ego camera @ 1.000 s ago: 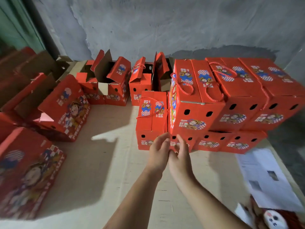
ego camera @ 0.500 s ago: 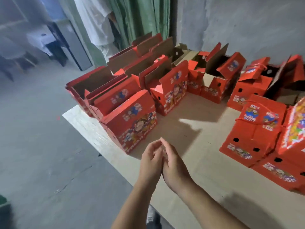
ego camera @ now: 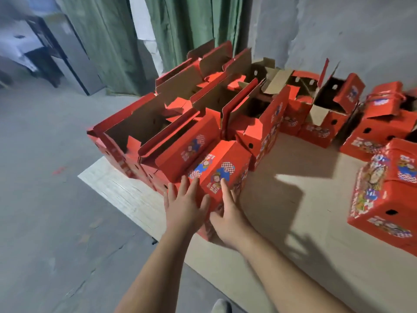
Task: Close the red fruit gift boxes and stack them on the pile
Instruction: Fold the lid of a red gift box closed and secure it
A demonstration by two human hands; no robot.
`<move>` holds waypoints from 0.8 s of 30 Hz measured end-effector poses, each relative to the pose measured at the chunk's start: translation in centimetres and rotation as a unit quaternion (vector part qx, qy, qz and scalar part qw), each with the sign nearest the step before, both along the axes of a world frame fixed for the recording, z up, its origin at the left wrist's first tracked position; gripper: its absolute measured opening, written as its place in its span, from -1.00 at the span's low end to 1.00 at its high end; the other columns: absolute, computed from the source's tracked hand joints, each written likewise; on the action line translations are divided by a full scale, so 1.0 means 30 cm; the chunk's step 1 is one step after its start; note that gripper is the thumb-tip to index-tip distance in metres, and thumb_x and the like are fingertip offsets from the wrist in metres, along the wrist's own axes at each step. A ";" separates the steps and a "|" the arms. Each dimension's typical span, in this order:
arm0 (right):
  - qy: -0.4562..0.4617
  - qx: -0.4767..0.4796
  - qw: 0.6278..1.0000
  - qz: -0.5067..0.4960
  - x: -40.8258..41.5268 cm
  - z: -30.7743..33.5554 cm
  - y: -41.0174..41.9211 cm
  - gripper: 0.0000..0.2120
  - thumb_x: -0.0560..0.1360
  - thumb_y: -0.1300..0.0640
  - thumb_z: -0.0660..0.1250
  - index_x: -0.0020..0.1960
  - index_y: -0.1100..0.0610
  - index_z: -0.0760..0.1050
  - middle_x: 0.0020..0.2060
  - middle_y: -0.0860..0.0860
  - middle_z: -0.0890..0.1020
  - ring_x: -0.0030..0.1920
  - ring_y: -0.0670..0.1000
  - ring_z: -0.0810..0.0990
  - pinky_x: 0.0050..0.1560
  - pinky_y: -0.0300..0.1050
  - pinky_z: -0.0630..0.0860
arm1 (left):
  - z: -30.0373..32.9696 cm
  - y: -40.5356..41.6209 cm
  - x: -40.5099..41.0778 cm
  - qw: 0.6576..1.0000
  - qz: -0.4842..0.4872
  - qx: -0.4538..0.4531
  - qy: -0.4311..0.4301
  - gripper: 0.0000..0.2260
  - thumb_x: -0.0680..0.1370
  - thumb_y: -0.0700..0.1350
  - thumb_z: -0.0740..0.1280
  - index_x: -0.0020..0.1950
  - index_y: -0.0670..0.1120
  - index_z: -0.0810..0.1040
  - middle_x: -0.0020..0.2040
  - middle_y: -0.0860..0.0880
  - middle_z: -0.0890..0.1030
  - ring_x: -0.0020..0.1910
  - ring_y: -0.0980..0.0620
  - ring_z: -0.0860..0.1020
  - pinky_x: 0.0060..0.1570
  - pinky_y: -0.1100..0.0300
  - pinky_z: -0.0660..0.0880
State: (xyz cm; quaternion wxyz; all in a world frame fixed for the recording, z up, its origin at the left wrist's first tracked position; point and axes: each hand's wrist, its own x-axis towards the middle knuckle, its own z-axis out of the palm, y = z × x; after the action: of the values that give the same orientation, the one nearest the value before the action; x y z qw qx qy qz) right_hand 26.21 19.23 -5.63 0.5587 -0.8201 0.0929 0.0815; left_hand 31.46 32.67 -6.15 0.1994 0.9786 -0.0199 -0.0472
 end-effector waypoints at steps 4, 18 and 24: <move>0.109 0.137 0.984 -0.033 0.013 -0.034 0.033 0.04 0.41 0.10 0.33 0.53 -0.50 -0.27 0.54 -0.19 0.28 0.44 -0.14 0.47 0.29 -0.11 0.56 | -0.031 0.065 0.050 1.000 -0.025 -0.015 -0.005 -0.32 0.53 0.52 0.00 0.62 0.34 0.13 0.67 0.13 0.17 0.62 -0.21 0.04 0.56 -0.26 0.07; -0.009 0.020 0.982 -0.189 -0.125 -0.055 -0.176 -0.27 0.34 -0.28 0.26 0.52 -0.38 0.26 0.44 -0.11 0.43 0.39 -0.16 0.47 0.43 0.02 0.47 | 0.011 -0.164 -0.123 0.938 -0.028 -0.258 0.228 -0.14 0.27 0.58 0.13 0.57 0.46 0.05 0.45 0.00 0.12 0.51 -0.12 0.08 0.57 -0.10 0.17; 0.002 -0.074 0.980 -0.185 -0.309 -0.031 -0.538 -0.35 0.44 -0.11 0.43 0.51 -0.15 0.42 0.36 -0.05 0.55 0.34 -0.02 0.56 0.38 0.10 0.51 | 0.033 -0.438 -0.399 0.898 -0.155 -0.249 0.327 0.09 0.31 0.57 0.23 0.61 0.31 -0.38 0.51 0.08 -0.13 0.57 -0.05 -0.12 0.60 -0.01 0.01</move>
State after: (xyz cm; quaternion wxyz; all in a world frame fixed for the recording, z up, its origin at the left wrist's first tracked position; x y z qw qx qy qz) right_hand 16.93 3.10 -6.57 0.5015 -0.8280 0.2493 -0.0288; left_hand 19.49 19.52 -5.16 0.4218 0.8109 -0.1164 -0.3886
